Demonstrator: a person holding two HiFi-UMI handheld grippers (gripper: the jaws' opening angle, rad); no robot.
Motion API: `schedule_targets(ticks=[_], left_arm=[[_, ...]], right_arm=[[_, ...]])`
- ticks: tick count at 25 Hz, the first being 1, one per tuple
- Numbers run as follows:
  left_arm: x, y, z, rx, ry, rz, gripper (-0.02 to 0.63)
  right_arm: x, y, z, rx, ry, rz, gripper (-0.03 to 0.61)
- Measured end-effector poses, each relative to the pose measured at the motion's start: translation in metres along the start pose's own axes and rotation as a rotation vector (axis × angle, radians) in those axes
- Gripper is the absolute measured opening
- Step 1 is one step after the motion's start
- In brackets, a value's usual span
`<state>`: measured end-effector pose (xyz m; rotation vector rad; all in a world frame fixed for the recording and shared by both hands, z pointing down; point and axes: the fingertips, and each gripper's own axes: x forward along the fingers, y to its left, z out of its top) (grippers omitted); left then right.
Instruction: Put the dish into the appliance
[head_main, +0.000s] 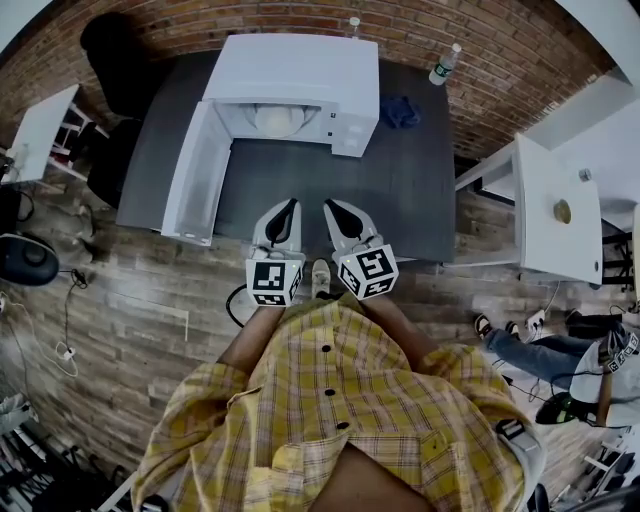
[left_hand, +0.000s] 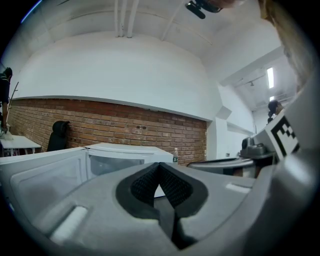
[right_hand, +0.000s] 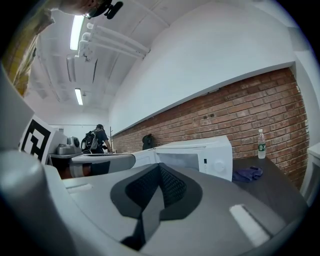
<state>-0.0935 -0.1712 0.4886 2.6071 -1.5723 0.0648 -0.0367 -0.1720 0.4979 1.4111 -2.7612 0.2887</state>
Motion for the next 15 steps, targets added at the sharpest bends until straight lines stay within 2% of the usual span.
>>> schedule_targets(ticks=[15], left_arm=[[-0.022,-0.012,-0.001,0.01,-0.004,-0.017,-0.002]], right_arm=[[-0.023,0.012,0.001,-0.004,-0.009,-0.022,-0.003]])
